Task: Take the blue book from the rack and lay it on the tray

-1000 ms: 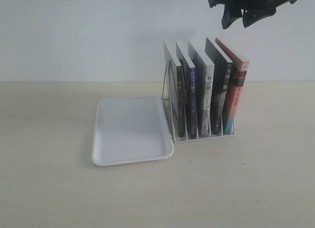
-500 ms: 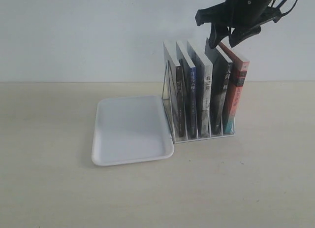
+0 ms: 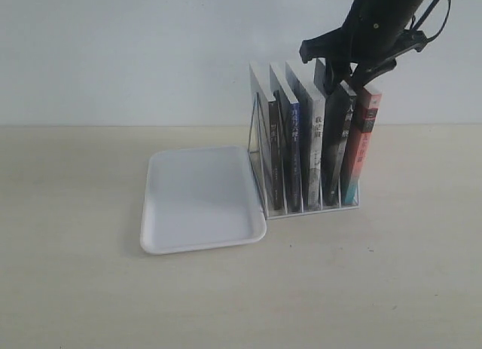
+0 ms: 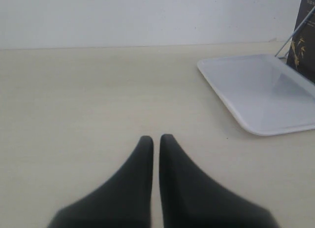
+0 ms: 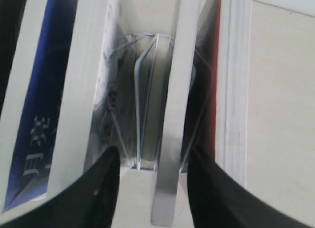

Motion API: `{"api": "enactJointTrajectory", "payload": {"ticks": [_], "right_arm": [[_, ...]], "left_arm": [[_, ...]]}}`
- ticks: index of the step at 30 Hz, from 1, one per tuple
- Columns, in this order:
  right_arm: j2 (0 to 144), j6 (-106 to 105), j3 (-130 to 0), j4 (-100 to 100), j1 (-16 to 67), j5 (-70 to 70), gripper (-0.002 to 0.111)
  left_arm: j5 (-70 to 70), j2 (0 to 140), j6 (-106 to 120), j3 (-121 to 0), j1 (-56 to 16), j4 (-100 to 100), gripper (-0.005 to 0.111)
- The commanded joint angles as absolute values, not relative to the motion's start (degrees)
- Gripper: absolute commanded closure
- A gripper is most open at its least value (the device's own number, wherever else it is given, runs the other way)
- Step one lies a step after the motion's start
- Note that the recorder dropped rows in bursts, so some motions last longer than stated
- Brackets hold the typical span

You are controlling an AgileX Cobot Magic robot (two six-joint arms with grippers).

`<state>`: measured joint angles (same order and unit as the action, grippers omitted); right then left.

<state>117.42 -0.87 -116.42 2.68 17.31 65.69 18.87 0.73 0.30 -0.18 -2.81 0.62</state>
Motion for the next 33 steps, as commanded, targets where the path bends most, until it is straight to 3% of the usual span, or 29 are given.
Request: {"api": "enactJointTrajectory", "payload": {"ticks": [1, 22, 25, 27, 33], "right_arm": [[117.34, -0.88, -116.65, 2.03, 17.24, 65.58, 0.079], [120.62, -0.54, -116.65, 2.63, 17.24, 65.47, 0.080], [120.62, -0.37, -116.65, 2.63, 17.24, 65.47, 0.092], [120.51, -0.37, -116.65, 2.63, 17.24, 65.59, 0.109], [120.51, -0.52, -116.65, 2.63, 17.24, 64.85, 0.108]], "left_arm": [[18.06, 0.48, 0.48, 0.00, -2.63, 0.58, 0.103], [18.06, 0.48, 0.48, 0.00, -2.63, 0.58, 0.103], [18.06, 0.48, 0.48, 0.00, -2.63, 0.58, 0.103], [18.06, 0.48, 0.48, 0.00, -2.63, 0.58, 0.103], [18.06, 0.48, 0.48, 0.00, -2.63, 0.58, 0.103]]}}
